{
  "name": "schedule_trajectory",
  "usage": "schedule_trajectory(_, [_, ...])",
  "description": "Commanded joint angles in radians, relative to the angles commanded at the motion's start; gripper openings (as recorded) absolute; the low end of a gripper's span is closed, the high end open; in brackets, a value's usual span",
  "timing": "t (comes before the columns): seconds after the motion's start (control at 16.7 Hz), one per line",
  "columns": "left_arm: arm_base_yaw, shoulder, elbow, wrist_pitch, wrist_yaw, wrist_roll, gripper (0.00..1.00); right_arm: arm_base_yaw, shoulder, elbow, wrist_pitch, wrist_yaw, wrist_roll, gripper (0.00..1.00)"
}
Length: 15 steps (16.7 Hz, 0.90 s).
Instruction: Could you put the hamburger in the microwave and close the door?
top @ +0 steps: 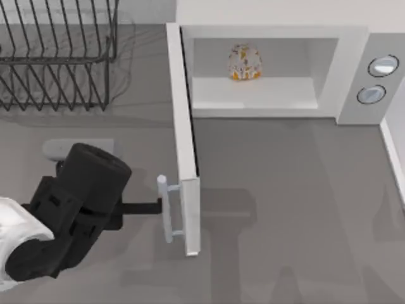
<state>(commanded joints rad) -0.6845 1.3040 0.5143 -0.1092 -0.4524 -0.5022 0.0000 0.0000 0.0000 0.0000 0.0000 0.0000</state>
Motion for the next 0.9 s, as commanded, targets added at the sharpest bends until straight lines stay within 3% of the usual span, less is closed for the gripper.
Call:
schedule_trajectory(0.42, [-0.251, 0.266, 0.234, -0.085, -0.139, -0.230, 0.00, 0.000, 0.000, 0.000, 0.000, 0.000, 0.000, 1.00])
schedule_trajectory(0.9, [-0.284, 0.310, 0.282, -0.110, -0.157, -0.264, 0.00, 0.000, 0.000, 0.000, 0.000, 0.000, 0.000, 1.00])
